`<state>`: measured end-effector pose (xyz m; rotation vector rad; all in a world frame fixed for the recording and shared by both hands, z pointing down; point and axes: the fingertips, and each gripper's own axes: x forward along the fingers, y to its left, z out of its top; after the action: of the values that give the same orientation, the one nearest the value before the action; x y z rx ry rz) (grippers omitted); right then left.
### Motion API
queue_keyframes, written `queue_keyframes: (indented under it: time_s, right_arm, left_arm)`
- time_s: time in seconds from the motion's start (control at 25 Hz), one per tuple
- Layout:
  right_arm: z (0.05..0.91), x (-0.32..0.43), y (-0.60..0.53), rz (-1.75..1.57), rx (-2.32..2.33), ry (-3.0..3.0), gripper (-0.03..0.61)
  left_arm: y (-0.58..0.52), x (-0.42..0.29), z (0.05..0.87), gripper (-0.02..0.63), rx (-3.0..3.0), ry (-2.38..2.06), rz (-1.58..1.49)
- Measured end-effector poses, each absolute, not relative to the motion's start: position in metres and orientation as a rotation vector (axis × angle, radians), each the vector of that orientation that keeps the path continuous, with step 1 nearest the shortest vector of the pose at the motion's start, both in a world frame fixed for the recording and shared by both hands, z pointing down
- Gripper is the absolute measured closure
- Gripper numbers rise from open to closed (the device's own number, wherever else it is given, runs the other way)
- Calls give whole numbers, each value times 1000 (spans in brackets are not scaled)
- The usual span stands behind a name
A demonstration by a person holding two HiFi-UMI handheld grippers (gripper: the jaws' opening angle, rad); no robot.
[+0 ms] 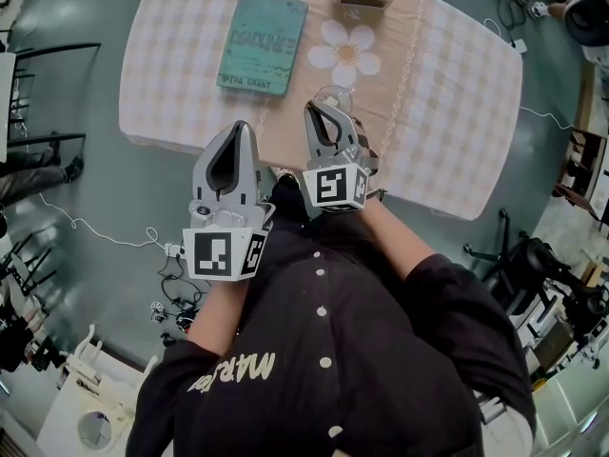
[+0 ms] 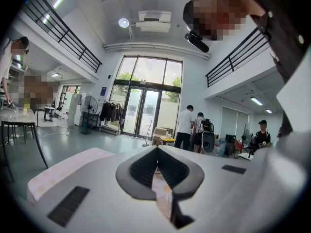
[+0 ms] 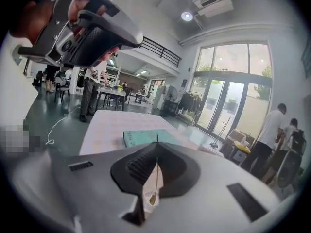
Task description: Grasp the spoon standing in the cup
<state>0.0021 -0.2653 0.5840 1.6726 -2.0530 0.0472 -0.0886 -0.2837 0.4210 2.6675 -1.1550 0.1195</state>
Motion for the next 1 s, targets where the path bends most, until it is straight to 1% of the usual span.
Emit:
queue_keyframes:
  time_s: [0.2,0.64,1.0]
  right_arm:
    - [564,19,-263,136,1752,-2119,569]
    - [486,66,-259,217,1910,-2227,569]
    - [405,102,-248,149,2051,-2295,569]
  left_arm:
    - [-286,-82,413,604,2689,-1138,102]
    - [-291,-70,394,604,2739,-1094,61]
    - [-295,-63,380,604,2774,-1062,25]
